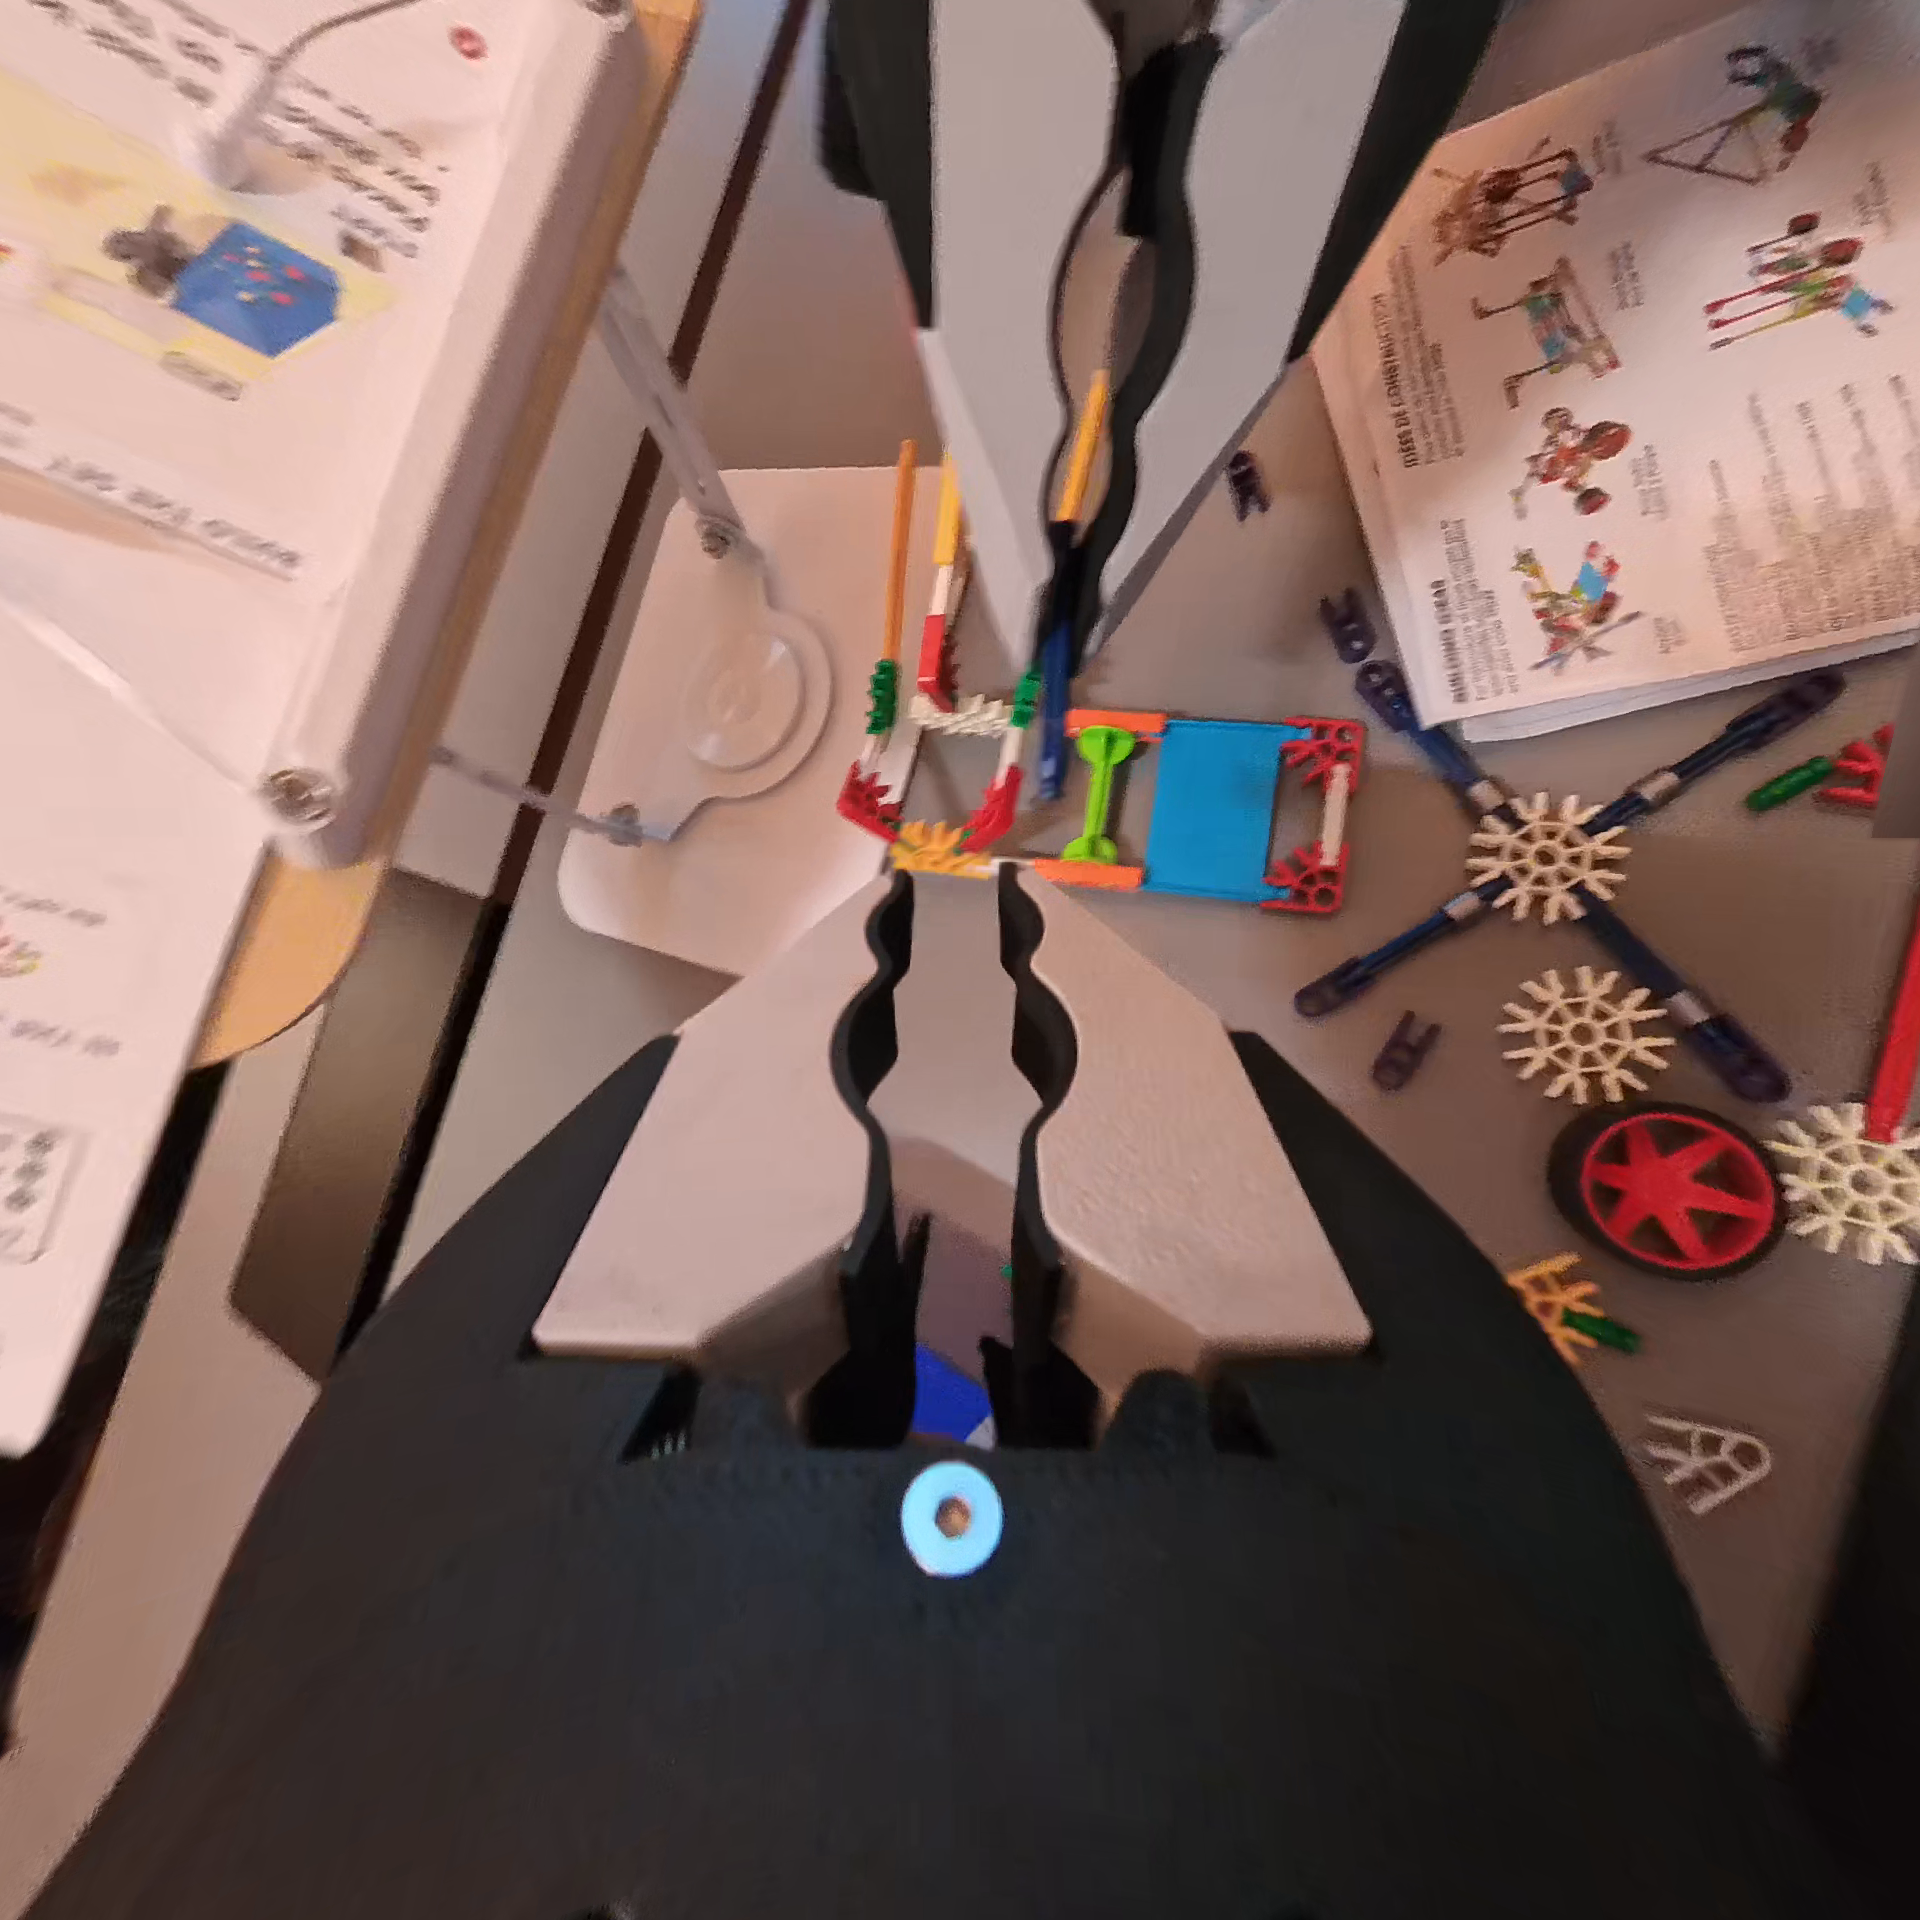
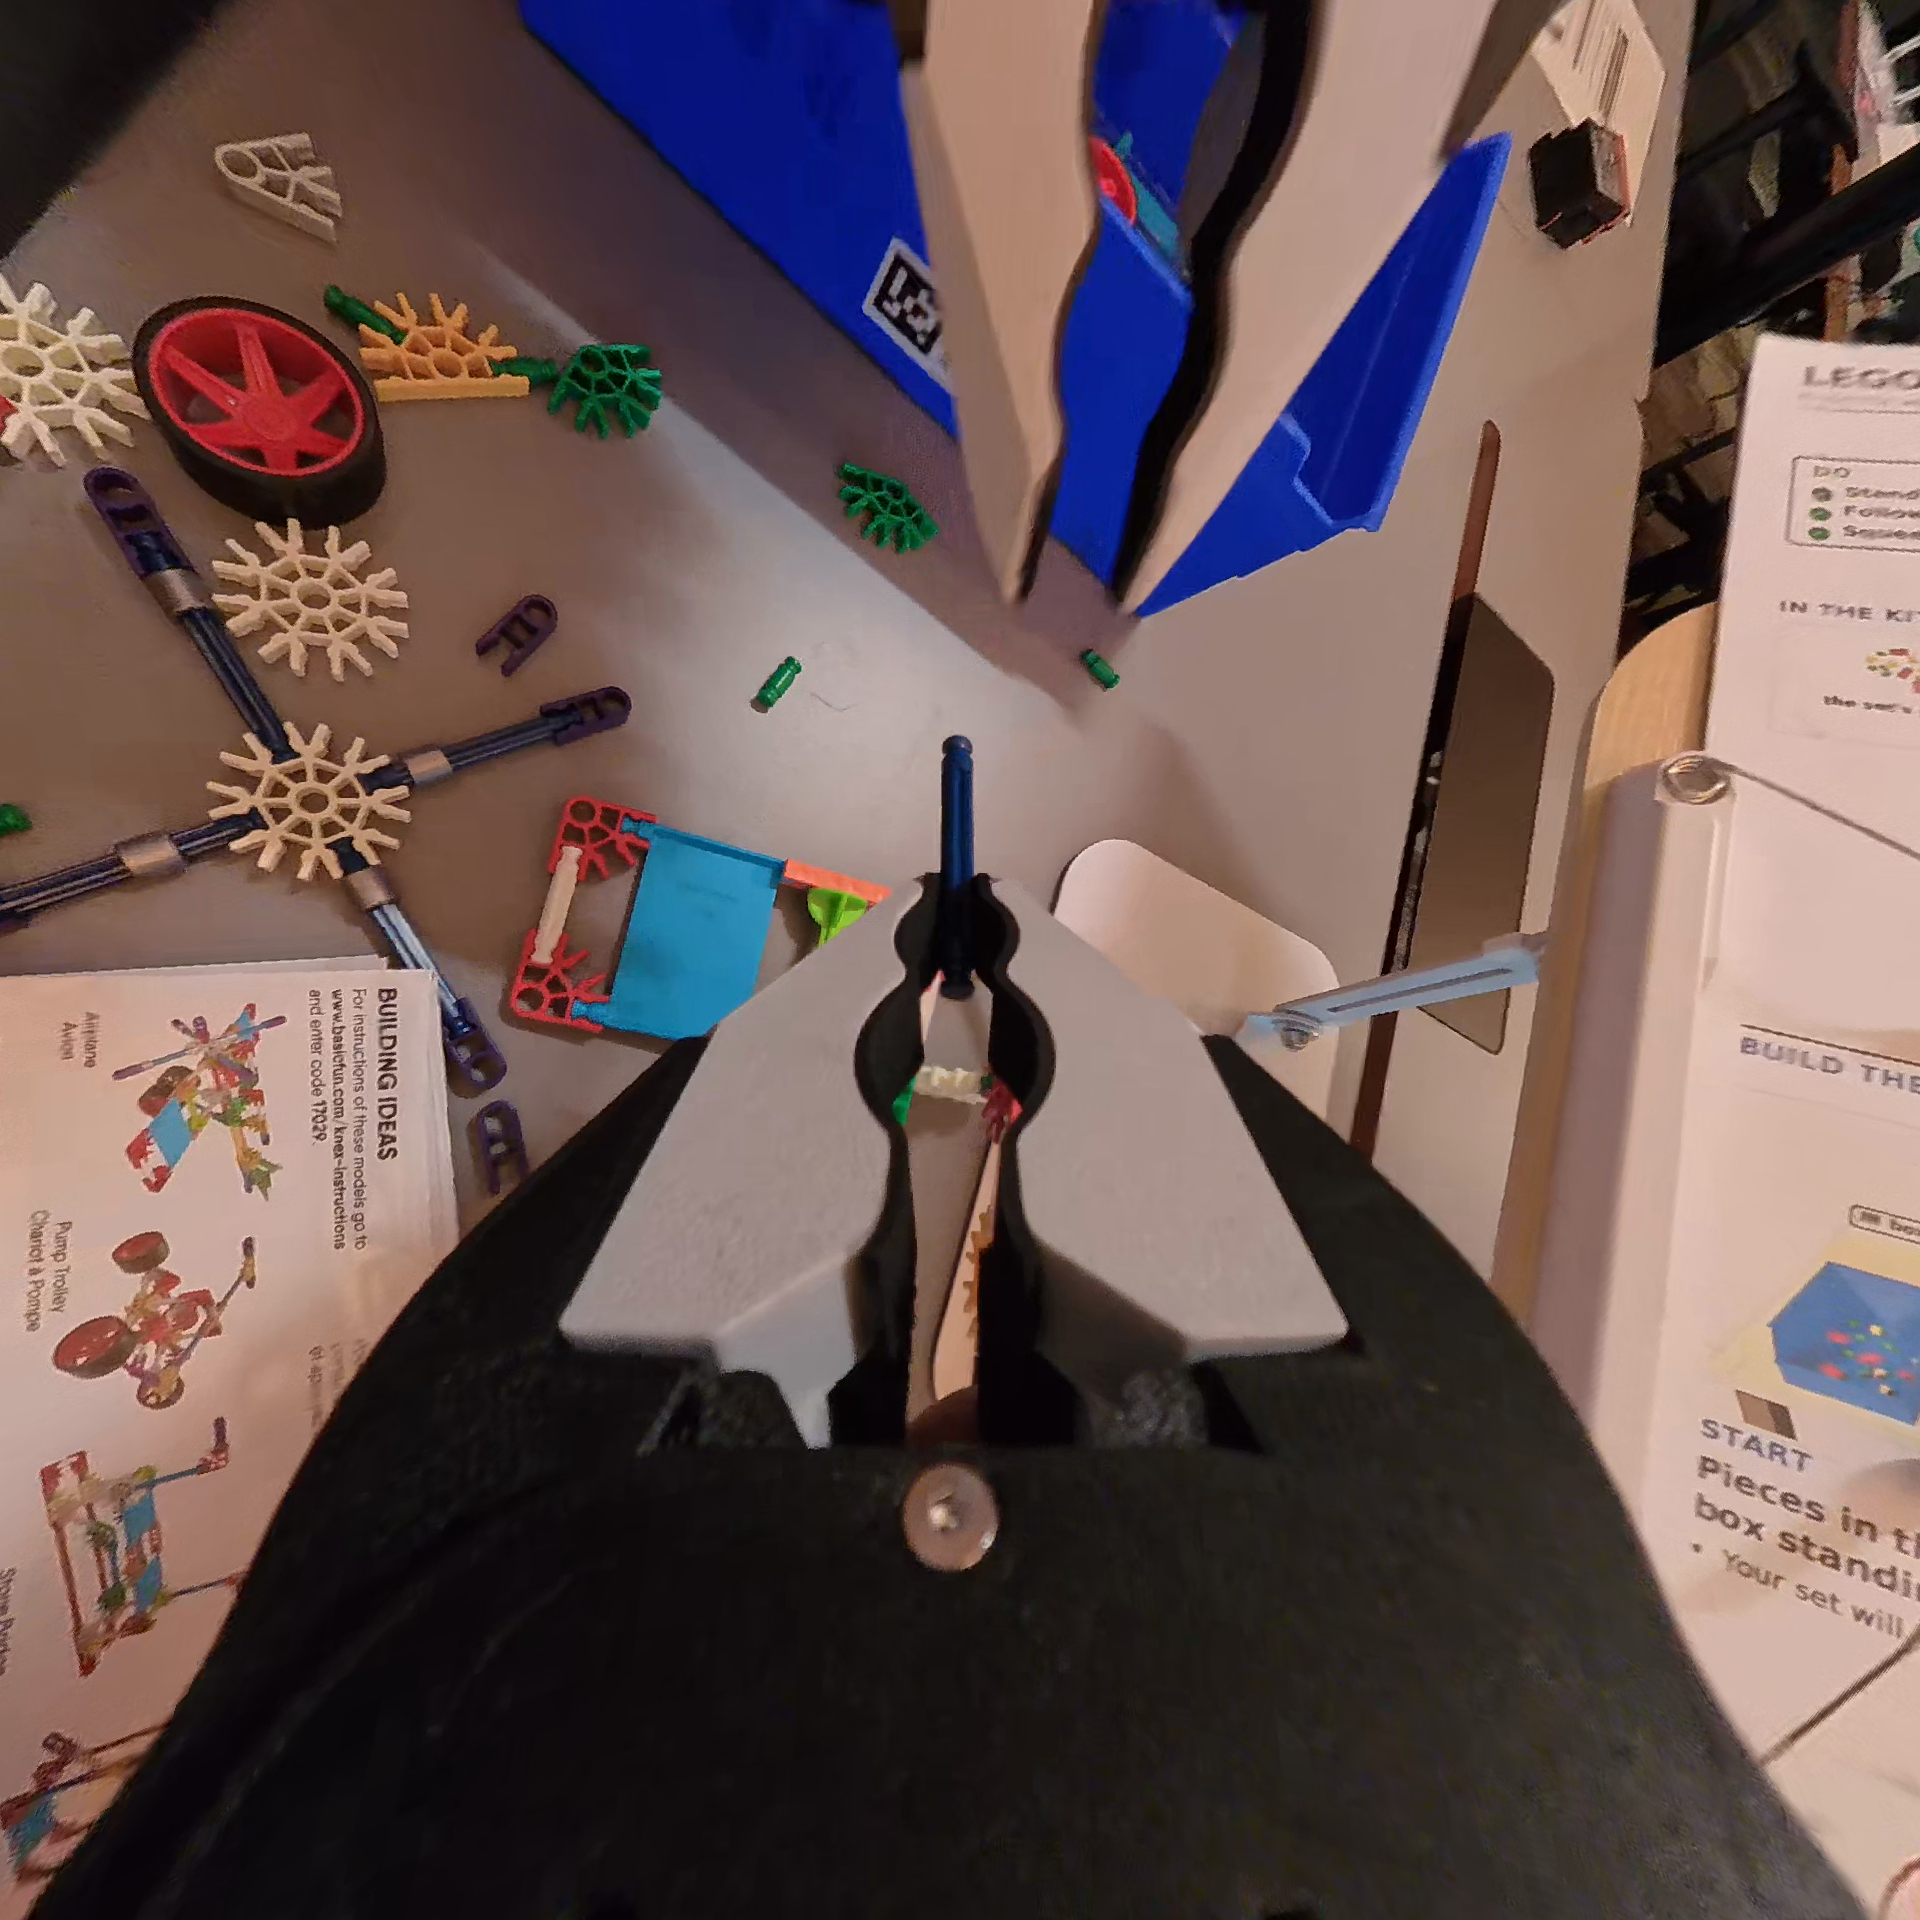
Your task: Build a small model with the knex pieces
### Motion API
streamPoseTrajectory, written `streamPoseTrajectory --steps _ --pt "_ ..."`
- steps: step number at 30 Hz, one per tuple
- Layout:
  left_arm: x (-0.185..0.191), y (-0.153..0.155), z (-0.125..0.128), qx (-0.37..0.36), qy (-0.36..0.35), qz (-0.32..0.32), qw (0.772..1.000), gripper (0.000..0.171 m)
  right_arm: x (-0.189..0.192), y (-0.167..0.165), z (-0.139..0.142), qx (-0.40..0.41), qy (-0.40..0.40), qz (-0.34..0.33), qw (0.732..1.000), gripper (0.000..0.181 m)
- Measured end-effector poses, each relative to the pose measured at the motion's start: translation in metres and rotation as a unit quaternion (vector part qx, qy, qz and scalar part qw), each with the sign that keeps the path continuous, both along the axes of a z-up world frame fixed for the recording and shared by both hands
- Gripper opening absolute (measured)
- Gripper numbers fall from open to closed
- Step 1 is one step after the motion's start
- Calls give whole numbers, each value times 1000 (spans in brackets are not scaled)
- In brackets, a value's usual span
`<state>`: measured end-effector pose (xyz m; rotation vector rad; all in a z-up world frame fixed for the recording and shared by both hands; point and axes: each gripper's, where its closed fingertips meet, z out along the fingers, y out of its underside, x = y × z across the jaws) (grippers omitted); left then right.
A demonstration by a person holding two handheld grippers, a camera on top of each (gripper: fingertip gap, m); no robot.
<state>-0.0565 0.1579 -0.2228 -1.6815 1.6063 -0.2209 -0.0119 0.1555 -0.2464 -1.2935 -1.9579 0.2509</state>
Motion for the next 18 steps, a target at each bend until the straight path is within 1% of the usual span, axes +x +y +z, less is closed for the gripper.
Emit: streamPoseTrajectory --steps 2,7,13,18 --pt "-13 5 6 25 10 19 999 16 2 -3 -5 -17 -10 4 1000 2" --pt "-44 3 11 44 27 53 997 20 4 -15 -21 -60 -39 21 997 3" --pt "-70 -5 6 49 36 80 995 20 1 -28 -34 -100 -56 44 992 2" --pt "-83 -11 2 43 25 95 994 21 -5 -41 -44 -128 -67 66 987 3"
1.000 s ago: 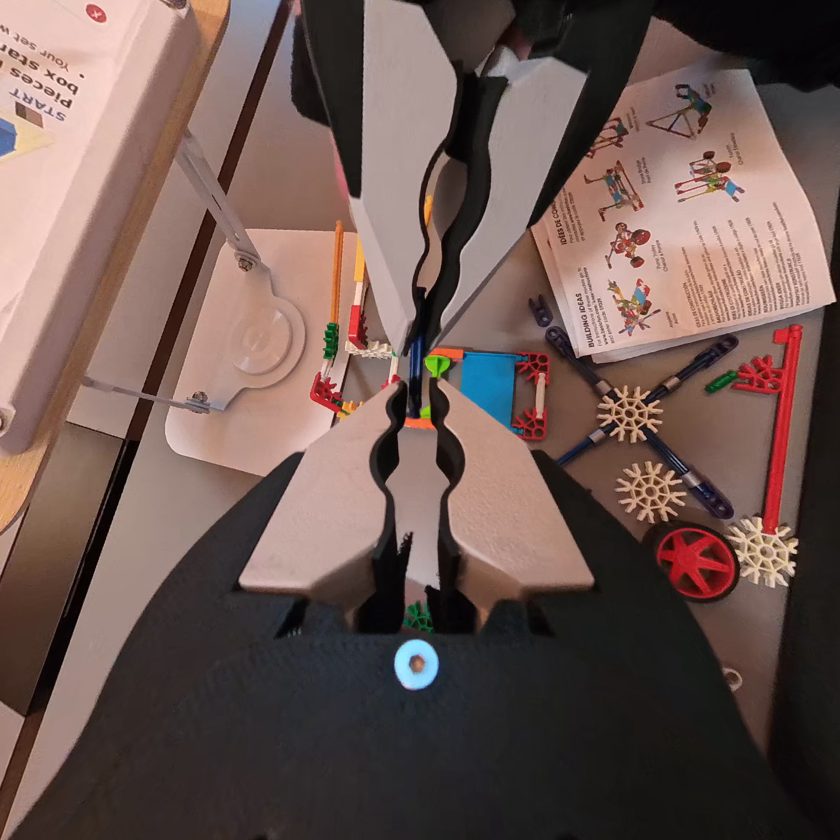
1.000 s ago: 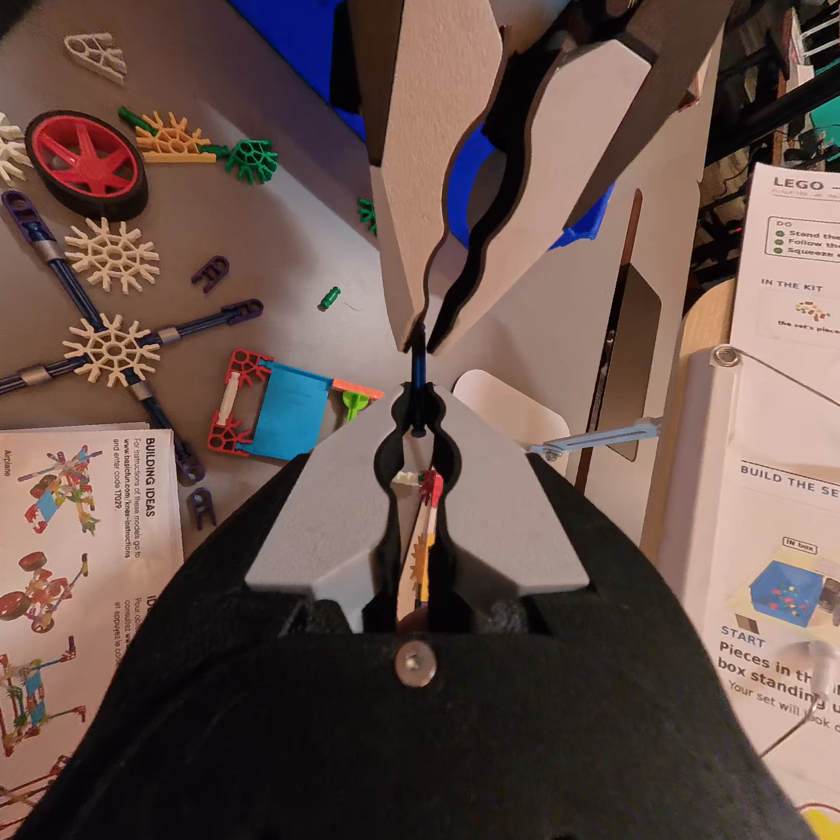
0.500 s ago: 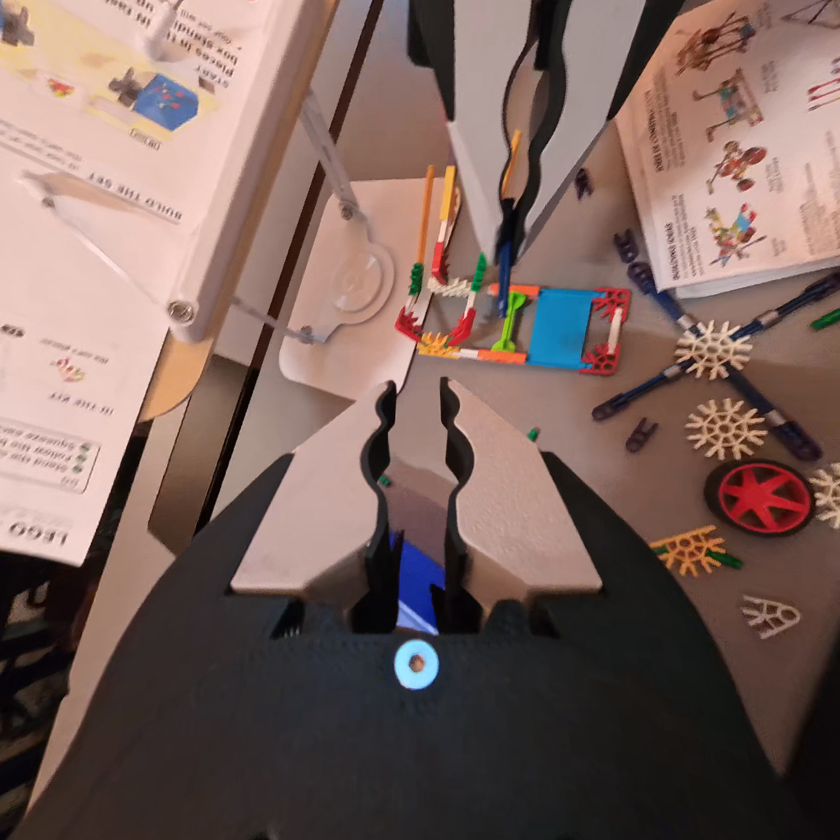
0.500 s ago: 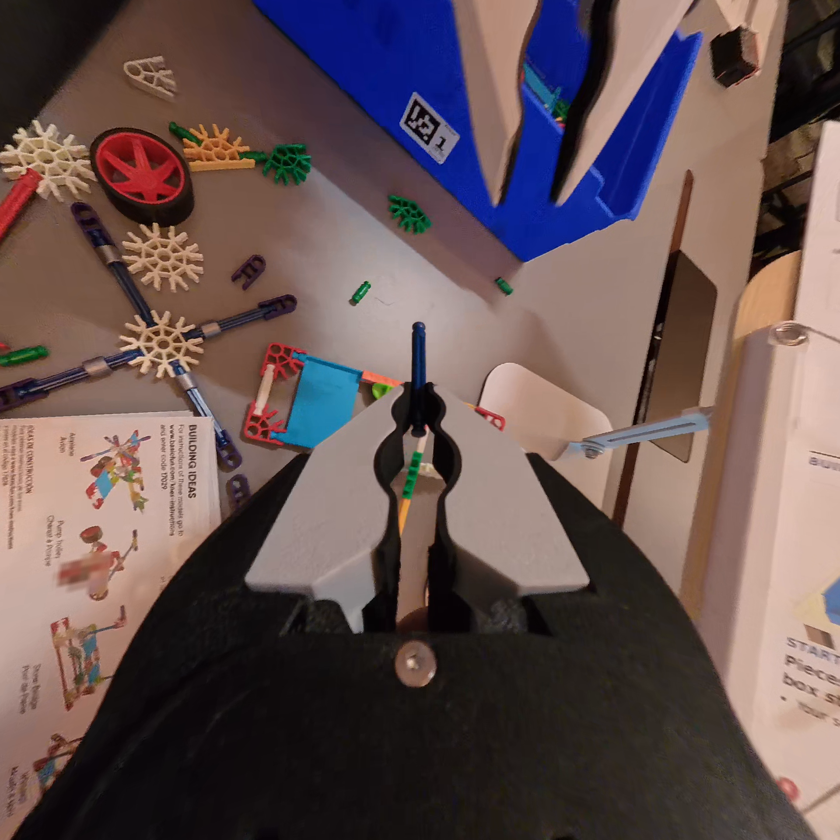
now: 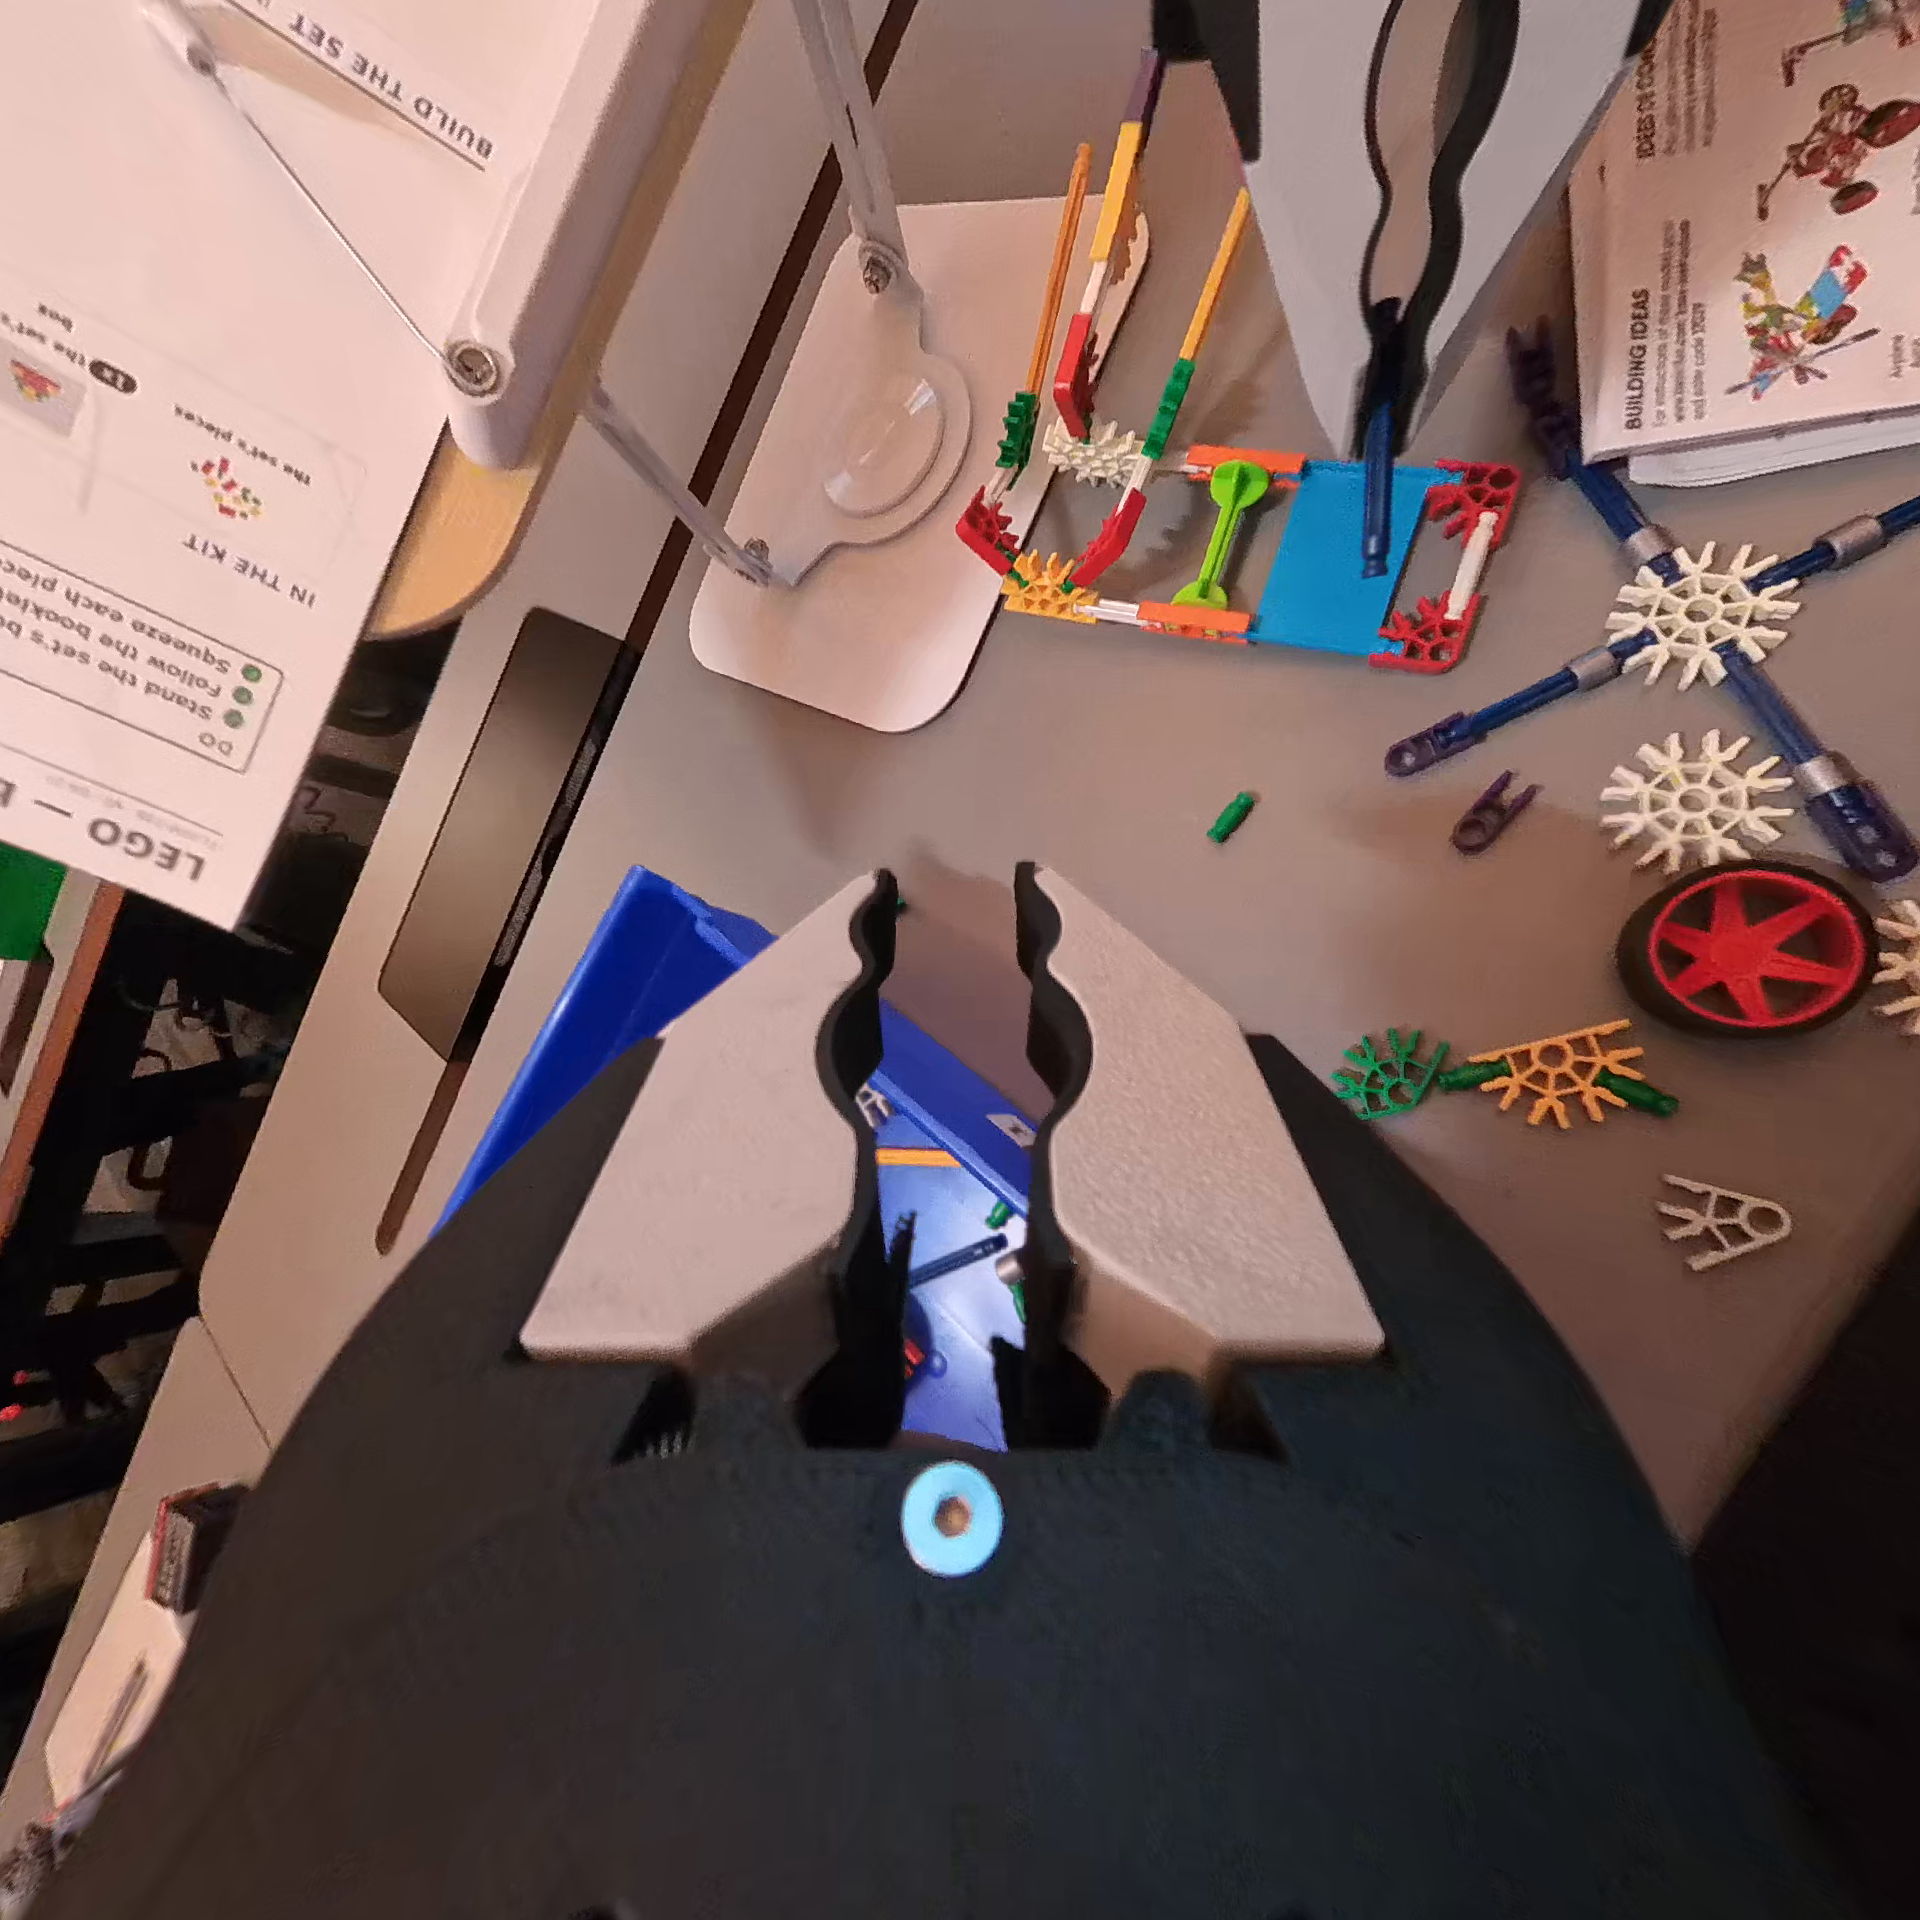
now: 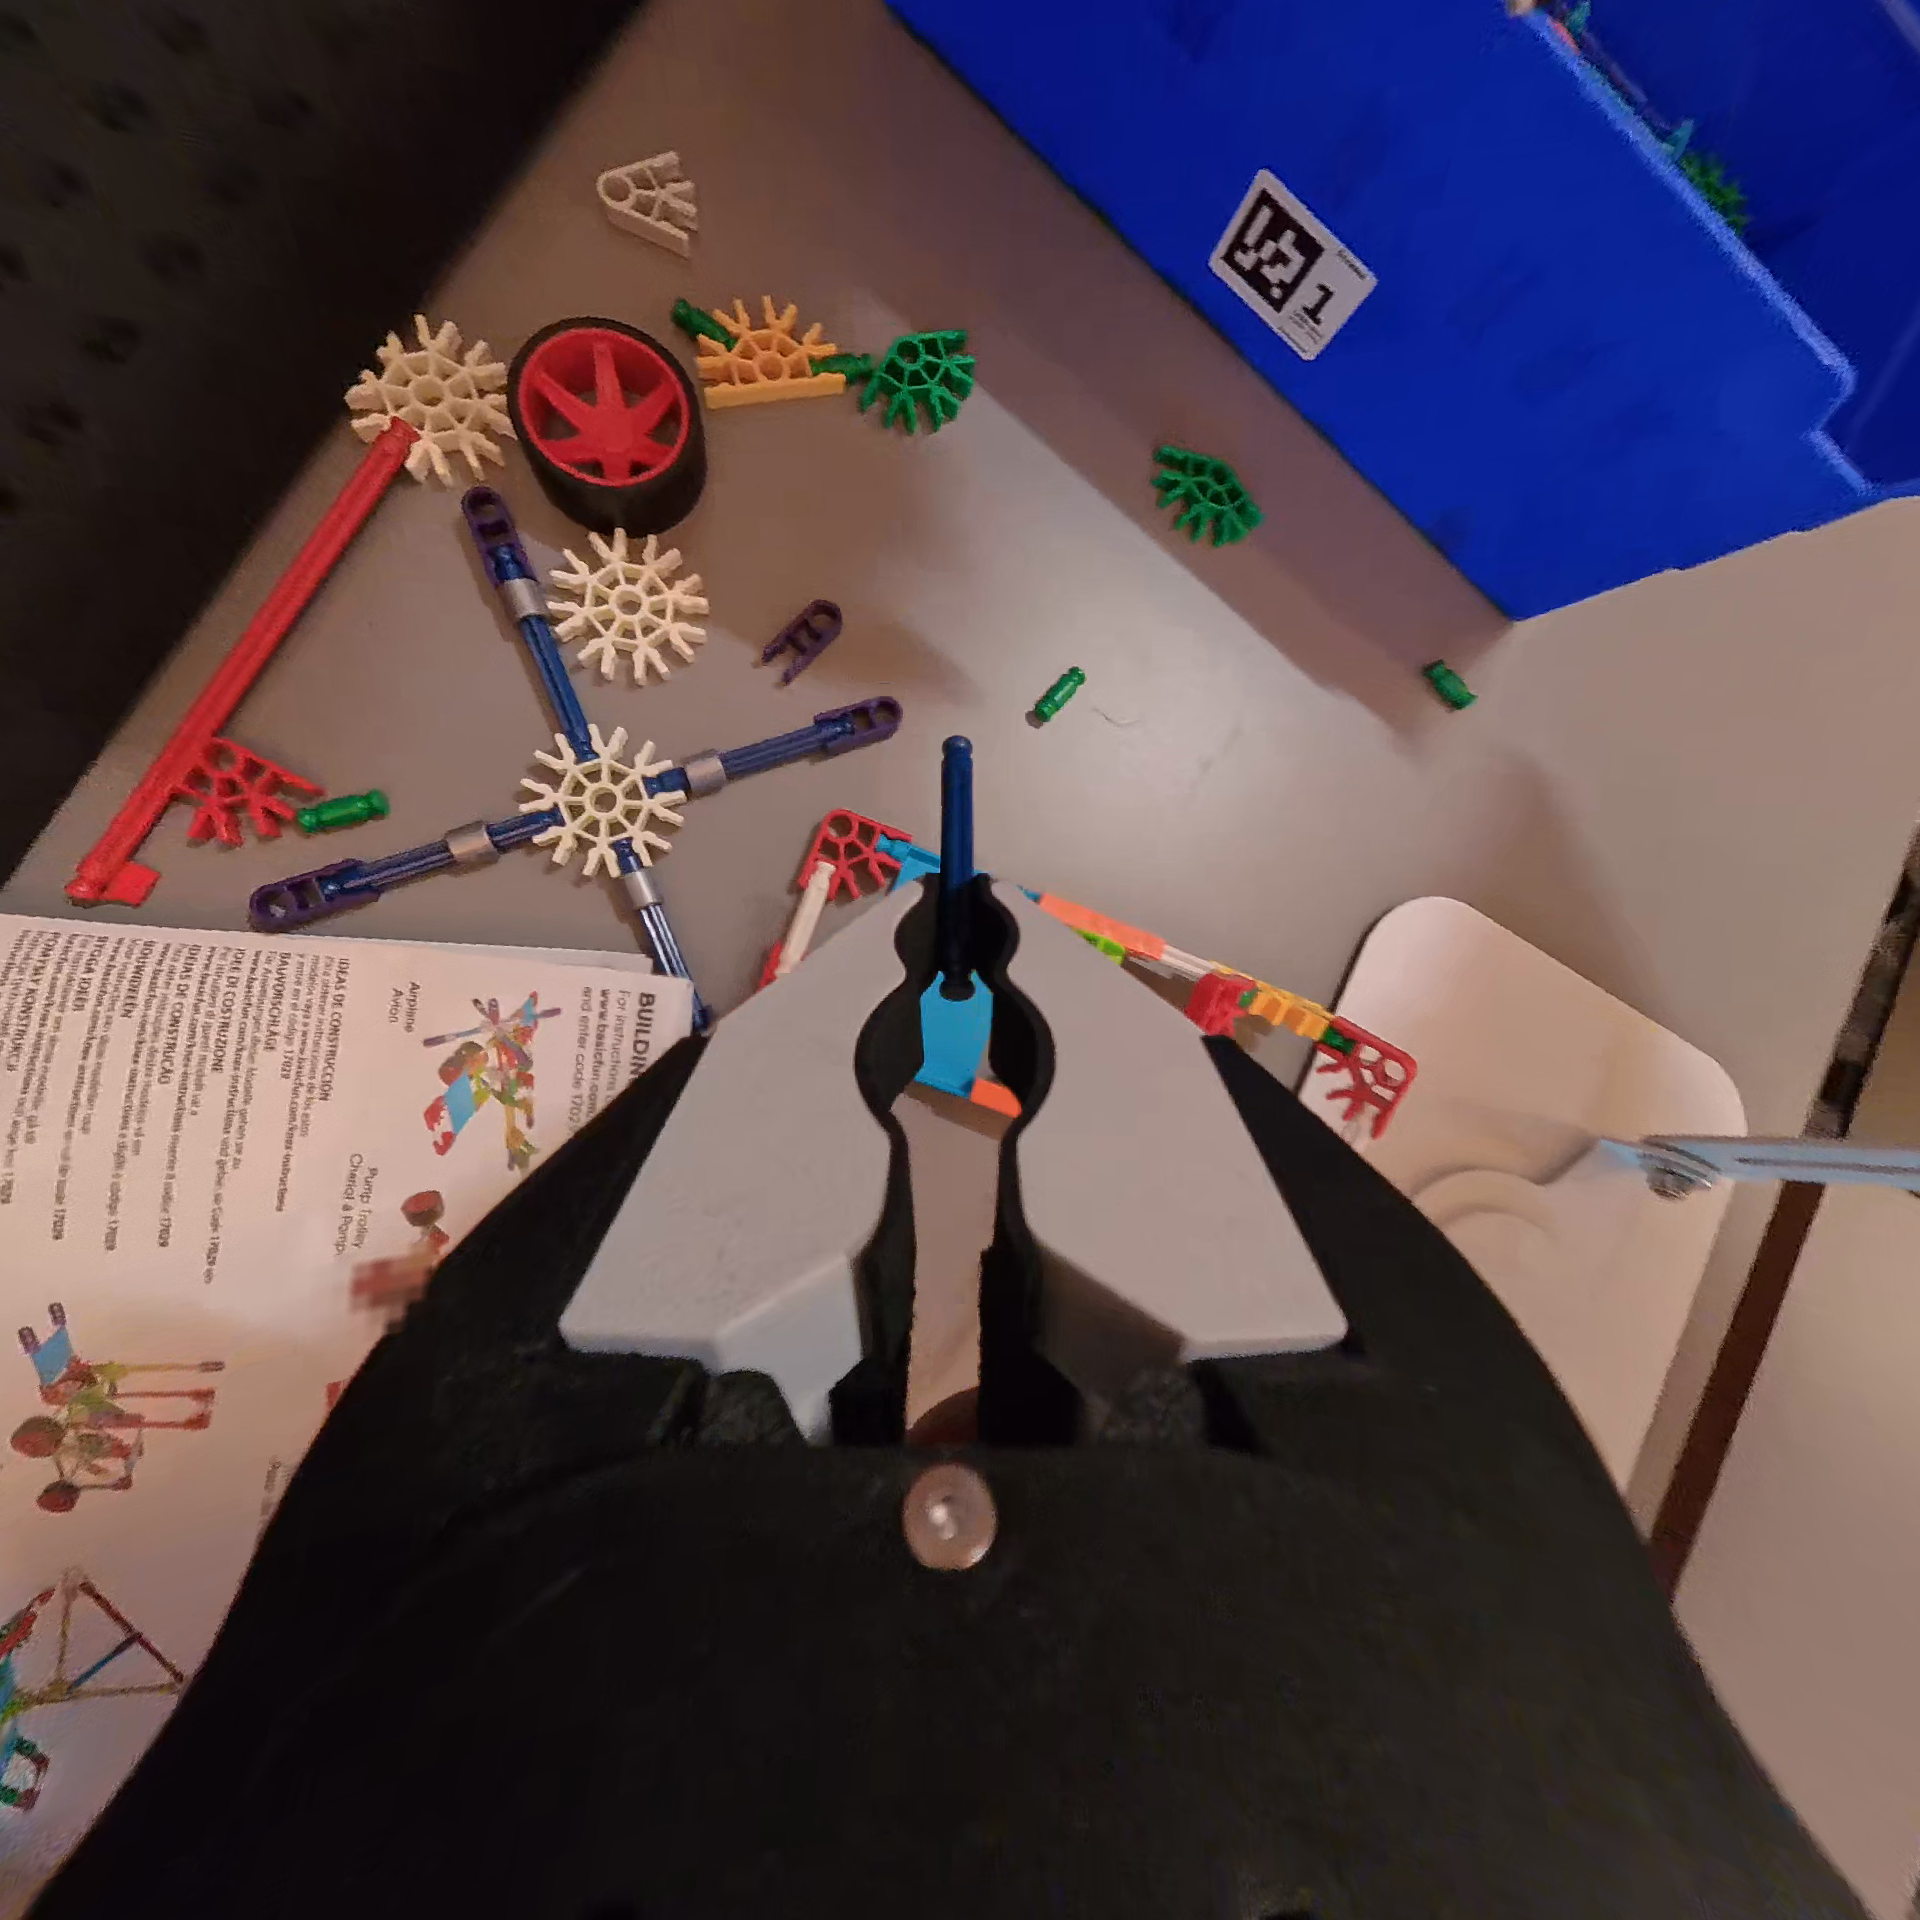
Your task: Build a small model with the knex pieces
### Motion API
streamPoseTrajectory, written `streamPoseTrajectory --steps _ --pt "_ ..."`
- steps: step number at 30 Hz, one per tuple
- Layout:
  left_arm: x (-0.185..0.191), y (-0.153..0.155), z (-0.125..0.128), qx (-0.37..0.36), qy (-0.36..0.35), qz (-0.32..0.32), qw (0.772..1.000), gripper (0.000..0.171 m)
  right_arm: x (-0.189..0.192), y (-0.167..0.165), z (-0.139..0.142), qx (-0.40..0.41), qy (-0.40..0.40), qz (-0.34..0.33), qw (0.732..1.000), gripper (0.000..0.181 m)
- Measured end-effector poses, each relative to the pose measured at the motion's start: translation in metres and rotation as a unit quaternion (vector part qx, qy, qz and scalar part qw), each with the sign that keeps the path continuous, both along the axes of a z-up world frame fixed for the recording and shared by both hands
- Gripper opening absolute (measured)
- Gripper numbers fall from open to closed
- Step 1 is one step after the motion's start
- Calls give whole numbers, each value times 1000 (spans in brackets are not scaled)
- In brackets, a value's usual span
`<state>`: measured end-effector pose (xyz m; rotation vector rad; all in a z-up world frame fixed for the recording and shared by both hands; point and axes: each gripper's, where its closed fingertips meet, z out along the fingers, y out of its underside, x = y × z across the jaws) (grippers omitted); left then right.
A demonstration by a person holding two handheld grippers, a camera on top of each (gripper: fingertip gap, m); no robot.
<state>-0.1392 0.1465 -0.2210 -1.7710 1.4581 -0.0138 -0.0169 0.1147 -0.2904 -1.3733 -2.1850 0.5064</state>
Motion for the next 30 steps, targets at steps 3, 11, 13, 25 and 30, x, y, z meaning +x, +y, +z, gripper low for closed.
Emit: streamPoseTrajectory --steps 3,11,13,25,30 --pt "-3 -6 -6 -6 -5 3 1000 22 -2 -3 -4 -15 0 6 1000 3" --pt "9 -29 -20 -31 -19 -26 999 24 -3 -7 -5 -32 2 11 999 3" --pt "12 -32 -23 -34 -19 -29 999 25 -2 -7 -4 -33 4 11 999 3" --pt "73 -62 -25 -26 -38 -78 996 31 39 37 30 8 28 -77 997 3" --pt "90 -65 -36 -39 -34 -86 995 31 72 53 32 20 -8 -131 991 3"
